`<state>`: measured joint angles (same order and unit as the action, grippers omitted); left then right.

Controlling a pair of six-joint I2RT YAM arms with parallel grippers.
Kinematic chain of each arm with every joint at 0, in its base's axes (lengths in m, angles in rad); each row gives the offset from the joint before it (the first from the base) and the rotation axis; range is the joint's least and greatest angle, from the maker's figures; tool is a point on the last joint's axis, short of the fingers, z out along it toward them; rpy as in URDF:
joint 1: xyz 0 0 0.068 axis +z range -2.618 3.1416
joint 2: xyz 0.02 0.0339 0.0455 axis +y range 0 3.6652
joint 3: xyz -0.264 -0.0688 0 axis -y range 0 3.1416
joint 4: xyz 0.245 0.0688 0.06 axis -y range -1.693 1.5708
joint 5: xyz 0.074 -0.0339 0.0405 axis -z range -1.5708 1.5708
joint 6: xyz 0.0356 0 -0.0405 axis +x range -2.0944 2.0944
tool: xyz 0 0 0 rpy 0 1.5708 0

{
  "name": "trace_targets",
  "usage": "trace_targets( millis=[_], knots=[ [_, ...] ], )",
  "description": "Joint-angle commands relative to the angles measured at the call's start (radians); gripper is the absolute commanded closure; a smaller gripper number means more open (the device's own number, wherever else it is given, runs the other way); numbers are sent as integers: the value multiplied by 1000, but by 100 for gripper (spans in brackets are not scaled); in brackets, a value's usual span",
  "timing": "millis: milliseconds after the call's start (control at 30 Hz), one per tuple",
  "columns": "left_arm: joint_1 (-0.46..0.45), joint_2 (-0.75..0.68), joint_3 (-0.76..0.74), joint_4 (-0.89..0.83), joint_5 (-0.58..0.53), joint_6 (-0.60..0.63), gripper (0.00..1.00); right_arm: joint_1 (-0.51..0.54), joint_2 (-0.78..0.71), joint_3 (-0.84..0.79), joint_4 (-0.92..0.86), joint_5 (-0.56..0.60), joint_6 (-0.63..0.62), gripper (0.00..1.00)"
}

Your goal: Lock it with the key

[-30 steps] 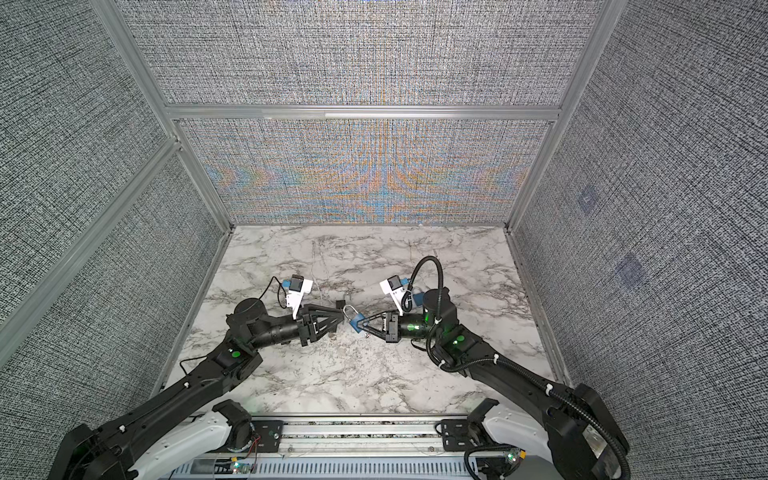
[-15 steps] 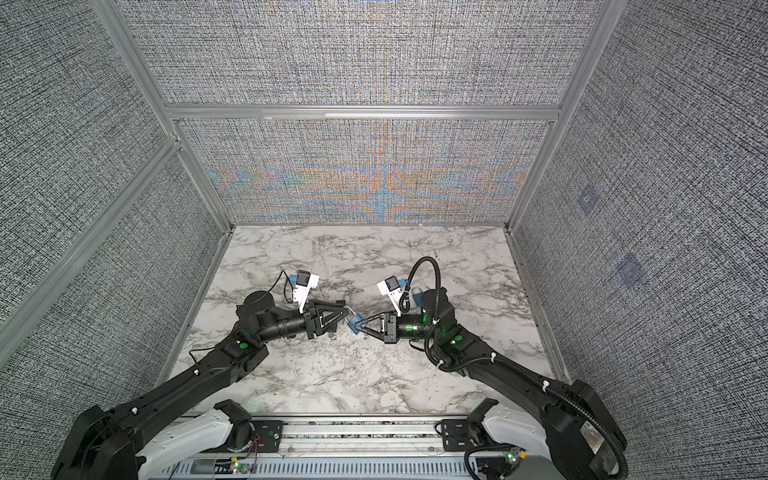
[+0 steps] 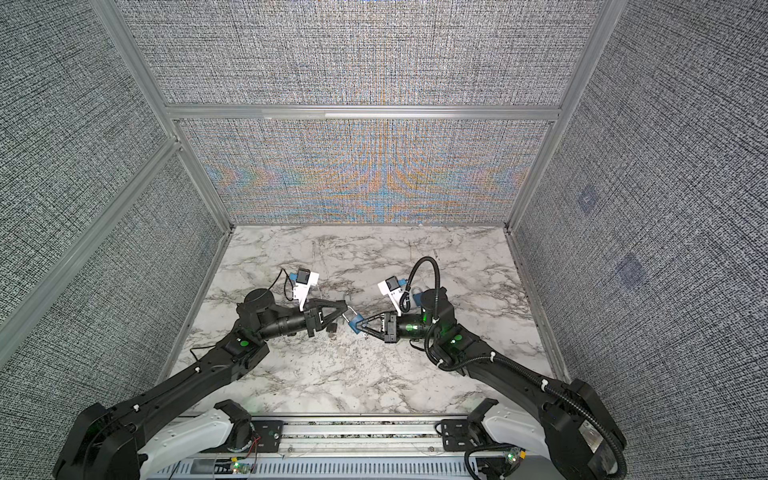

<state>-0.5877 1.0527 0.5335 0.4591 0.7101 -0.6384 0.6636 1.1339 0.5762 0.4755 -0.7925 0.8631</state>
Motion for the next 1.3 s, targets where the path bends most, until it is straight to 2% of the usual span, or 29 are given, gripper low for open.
trace_targets(
  millis=[0, 200, 300, 500, 833, 1267],
  knots=[
    [-1, 17, -9, -34, -1, 37, 100, 2, -3, 12, 134, -34, 36, 100],
    [-1, 46, -4, -36, 21, 23, 100, 2, -14, 12, 152, -29, 55, 100],
    [-2, 67, -4, -16, 72, 9, 100, 3, -12, 22, 131, -14, 41, 100],
    [-3, 93, -54, 125, 159, -70, 100, 2, 11, 38, 129, 10, 25, 100],
    [-15, 4, -121, 126, 131, -93, 100, 2, 64, 85, 129, 42, -9, 100],
    [-56, -10, -168, 180, 123, -132, 100, 1, 140, 145, 140, 70, -29, 100]
  ],
)
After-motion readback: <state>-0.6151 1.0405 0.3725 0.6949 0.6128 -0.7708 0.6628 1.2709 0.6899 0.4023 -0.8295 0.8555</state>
